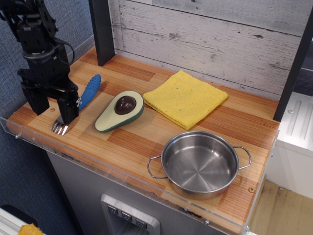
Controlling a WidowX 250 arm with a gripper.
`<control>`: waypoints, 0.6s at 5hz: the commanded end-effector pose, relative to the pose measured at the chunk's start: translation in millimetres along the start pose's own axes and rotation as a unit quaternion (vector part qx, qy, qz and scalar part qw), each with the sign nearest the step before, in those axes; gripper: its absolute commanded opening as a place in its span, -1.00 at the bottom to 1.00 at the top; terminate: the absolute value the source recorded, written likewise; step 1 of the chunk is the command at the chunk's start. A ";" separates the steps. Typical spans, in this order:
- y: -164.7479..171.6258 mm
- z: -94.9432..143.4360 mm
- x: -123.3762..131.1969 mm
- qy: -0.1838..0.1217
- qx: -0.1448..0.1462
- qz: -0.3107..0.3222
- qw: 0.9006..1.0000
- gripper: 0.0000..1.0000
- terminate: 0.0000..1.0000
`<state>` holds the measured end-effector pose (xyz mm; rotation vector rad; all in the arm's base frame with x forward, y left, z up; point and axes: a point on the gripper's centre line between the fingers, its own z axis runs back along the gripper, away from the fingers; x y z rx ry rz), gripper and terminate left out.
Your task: Place the fork on the napkin
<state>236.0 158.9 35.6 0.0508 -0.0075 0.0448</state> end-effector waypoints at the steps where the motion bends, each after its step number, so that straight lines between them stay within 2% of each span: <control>1: -6.1 -0.7 9.6 -0.016 0.037 -0.003 0.999 1.00 -1.00; 3: -10.5 -17.4 15.6 -0.007 0.037 0.002 0.999 1.00 -1.00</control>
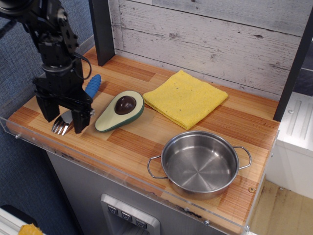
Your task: Place the fork on the napkin
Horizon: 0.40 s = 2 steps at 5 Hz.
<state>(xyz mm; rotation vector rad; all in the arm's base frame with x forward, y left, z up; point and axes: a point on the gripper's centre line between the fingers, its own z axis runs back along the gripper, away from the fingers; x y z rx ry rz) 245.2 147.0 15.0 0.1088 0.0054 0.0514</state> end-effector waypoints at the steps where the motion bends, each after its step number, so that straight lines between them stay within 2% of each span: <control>1: 8.6 -3.6 1.0 -0.030 0.006 -0.018 0.999 1.00 -1.00; 2: 14.7 -13.1 -3.9 -0.029 -0.011 -0.026 0.999 1.00 -1.00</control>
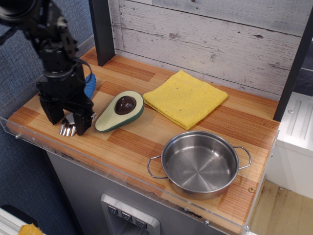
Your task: Place the fork on the napkin
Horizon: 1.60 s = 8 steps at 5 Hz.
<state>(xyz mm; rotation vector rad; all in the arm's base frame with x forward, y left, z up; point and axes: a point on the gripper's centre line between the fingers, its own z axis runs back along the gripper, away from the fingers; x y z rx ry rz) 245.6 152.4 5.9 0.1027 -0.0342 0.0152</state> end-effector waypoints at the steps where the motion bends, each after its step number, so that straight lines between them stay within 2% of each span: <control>1: 11.6 -9.2 -6.2 -0.008 -0.021 -0.015 1.000 -1.00 -1.00; 4: 7.9 -2.3 -9.5 -0.017 -0.040 -0.019 0.999 -1.00 -1.00; 5: 3.8 38.4 -15.4 -0.025 -0.071 0.015 0.997 -1.00 -1.00; 6: -5.3 83.0 -24.1 -0.067 -0.061 0.045 0.995 -1.00 -1.00; 7: -22.0 108.7 -27.8 -0.096 -0.050 0.050 0.993 -1.00 -1.00; 8: -43.1 114.5 -6.5 -0.122 -0.067 0.013 0.990 -1.00 -1.00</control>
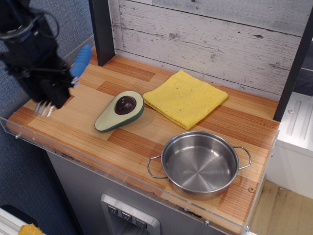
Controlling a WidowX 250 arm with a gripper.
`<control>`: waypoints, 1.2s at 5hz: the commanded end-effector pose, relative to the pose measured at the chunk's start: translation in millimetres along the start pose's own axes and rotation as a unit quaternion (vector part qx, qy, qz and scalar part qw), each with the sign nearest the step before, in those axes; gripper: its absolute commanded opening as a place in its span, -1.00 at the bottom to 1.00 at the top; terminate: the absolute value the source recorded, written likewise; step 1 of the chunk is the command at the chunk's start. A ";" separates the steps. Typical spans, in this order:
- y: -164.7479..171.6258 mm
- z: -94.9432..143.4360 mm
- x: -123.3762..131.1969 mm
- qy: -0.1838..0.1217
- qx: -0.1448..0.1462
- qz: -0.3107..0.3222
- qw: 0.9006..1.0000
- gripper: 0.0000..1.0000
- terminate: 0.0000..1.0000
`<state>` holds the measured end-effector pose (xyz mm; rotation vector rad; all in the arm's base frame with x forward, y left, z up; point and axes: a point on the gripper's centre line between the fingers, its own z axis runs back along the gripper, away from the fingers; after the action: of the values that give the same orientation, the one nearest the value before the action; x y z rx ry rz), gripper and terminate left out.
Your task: Place the fork on the napkin
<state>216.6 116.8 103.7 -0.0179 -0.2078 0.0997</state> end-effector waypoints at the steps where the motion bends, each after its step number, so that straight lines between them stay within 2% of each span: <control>1: -51.4 -12.3 54.8 -0.040 -0.053 -0.078 0.995 -1.00 -1.00; 2: -85.1 -36.8 81.3 -0.031 -0.074 -0.067 0.995 -1.00 -1.00; 4: -127.0 -58.0 98.4 -0.011 -0.070 -0.038 0.997 -1.00 -1.00; 5: -131.2 -65.8 98.3 0.010 -0.059 -0.044 0.997 -1.00 -1.00; 6: -125.1 -71.2 93.8 0.020 -0.068 -0.045 0.996 1.00 -1.00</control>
<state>333.9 -4.2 48.5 -0.1537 -0.1394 -0.0091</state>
